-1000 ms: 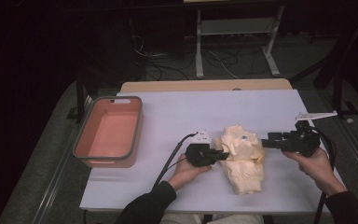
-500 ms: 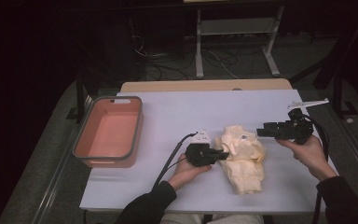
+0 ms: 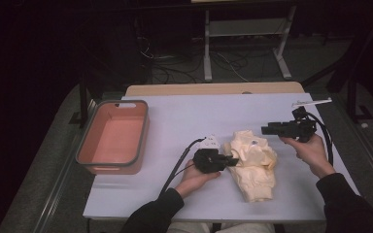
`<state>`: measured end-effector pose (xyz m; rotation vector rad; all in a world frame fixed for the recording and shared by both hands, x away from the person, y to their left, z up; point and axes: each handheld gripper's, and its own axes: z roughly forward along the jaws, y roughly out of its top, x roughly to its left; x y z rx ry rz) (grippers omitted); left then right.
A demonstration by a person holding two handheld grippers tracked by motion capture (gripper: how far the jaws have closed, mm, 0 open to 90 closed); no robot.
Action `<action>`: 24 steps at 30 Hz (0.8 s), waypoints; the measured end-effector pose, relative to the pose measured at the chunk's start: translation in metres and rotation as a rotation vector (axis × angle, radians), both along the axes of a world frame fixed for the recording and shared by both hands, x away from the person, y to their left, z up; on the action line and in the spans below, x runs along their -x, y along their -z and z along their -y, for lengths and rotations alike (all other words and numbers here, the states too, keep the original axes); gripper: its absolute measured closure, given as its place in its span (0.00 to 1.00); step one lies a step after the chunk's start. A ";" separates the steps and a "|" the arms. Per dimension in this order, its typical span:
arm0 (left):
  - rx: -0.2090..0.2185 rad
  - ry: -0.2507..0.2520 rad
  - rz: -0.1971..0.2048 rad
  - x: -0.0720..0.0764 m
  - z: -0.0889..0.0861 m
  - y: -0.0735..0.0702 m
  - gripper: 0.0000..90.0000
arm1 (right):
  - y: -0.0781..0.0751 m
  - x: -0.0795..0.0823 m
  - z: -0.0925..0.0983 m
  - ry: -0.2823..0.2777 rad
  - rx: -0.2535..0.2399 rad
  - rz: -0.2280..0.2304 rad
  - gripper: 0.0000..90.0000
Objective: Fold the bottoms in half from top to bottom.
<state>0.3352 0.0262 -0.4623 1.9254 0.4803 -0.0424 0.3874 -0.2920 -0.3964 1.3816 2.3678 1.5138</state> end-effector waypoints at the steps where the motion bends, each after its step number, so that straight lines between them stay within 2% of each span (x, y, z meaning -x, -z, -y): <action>1: 0.000 0.000 0.000 0.000 0.000 0.000 0.95 | 0.002 -0.002 0.000 0.003 -0.001 -0.005 0.48; 10: 0.001 -0.001 0.002 0.000 0.000 0.000 0.95 | 0.015 -0.012 -0.001 0.002 -0.026 -0.037 0.52; 13: 0.001 -0.001 0.003 0.000 0.000 0.000 0.95 | 0.017 -0.014 -0.001 -0.015 -0.028 -0.044 0.64; 16: 0.000 -0.001 0.005 0.000 0.001 0.000 0.95 | 0.021 -0.017 -0.002 -0.042 -0.041 -0.063 0.84; 19: -0.001 0.001 0.007 0.000 0.001 0.000 0.95 | 0.026 -0.019 -0.004 -0.054 -0.040 -0.079 0.97; 24: -0.001 0.000 0.007 0.000 0.001 0.000 0.95 | 0.031 -0.023 -0.007 -0.055 -0.035 -0.096 0.99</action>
